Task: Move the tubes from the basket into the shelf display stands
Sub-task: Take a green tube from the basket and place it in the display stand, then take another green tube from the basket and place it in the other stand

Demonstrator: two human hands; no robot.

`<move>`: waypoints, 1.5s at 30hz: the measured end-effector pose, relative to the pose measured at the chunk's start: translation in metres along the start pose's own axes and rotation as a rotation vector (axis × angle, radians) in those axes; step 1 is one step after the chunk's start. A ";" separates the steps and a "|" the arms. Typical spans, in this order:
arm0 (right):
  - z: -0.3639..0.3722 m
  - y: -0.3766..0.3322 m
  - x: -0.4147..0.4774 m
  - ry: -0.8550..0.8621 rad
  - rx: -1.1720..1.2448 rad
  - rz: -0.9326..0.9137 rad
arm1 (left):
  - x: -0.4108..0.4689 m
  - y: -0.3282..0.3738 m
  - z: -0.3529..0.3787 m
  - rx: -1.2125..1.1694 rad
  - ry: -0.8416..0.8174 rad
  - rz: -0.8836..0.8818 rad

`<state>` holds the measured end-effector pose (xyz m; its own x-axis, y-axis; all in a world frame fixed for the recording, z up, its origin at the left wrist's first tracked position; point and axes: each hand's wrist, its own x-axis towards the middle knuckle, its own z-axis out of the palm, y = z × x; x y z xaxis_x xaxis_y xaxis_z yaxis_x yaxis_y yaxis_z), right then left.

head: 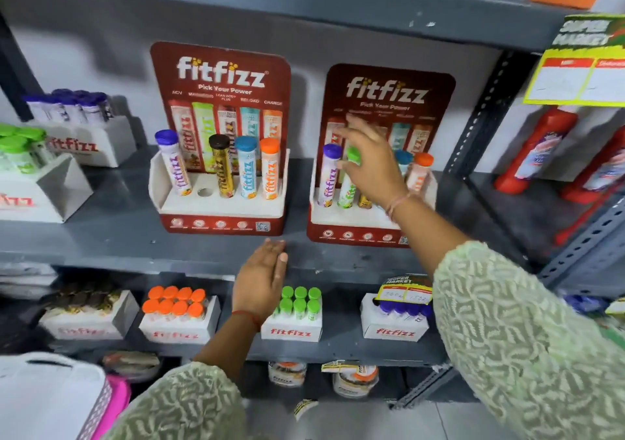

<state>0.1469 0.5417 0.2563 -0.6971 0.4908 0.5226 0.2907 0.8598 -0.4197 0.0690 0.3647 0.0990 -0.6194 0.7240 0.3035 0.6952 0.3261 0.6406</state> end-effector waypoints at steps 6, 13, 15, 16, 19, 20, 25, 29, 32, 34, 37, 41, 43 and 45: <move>0.131 -0.085 -0.088 -0.127 0.167 -0.302 | -0.089 -0.097 -0.071 0.209 0.304 -0.180; 0.266 -0.190 -0.165 -0.751 0.230 -0.537 | -0.266 -0.189 -0.113 0.378 0.414 -0.811; 0.294 -0.212 -0.183 -0.860 0.250 -0.583 | -0.309 -0.201 -0.117 0.403 0.439 -0.954; 0.309 -0.224 -0.192 -0.907 0.255 -0.611 | -0.329 -0.206 -0.119 0.418 0.446 -1.026; 0.351 -0.258 -0.217 -1.052 0.262 -0.697 | -0.375 -0.221 -0.122 0.441 0.444 -1.225; 0.361 -0.267 -0.224 -1.097 0.262 -0.715 | -0.383 -0.225 -0.121 0.445 0.439 -1.260; 0.417 -0.319 -0.273 -1.308 0.341 -0.556 | -0.407 -0.242 -0.106 0.455 0.387 -1.274; 0.456 -0.369 -0.303 -1.411 0.287 -0.367 | -0.409 -0.248 -0.099 0.500 0.425 -1.236; 0.474 -0.398 -0.324 -1.490 0.259 -0.262 | -0.409 -0.249 -0.098 0.520 0.445 -1.209; 0.480 -0.405 -0.336 -1.506 0.222 -0.267 | -0.409 -0.250 -0.096 0.528 0.448 -1.205; 0.481 -0.401 -0.338 -1.474 0.232 -0.284 | -0.410 -0.250 -0.097 0.525 0.449 -1.219; 0.464 -0.373 -0.314 -1.425 0.633 0.159 | -0.408 -0.249 -0.101 0.509 0.404 -1.228; 0.447 -0.352 -0.291 -1.362 0.853 0.356 | -0.407 -0.245 -0.104 0.482 0.389 -1.237; 0.426 -0.336 -0.258 -1.279 1.007 0.489 | -0.404 -0.242 -0.108 0.445 0.390 -1.244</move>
<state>-0.0505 0.0665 -0.0535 -0.8650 -0.1877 -0.4654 0.4732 0.0034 -0.8810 0.1114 -0.0722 -0.1029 -0.9234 -0.3764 -0.0746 -0.3755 0.8462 0.3781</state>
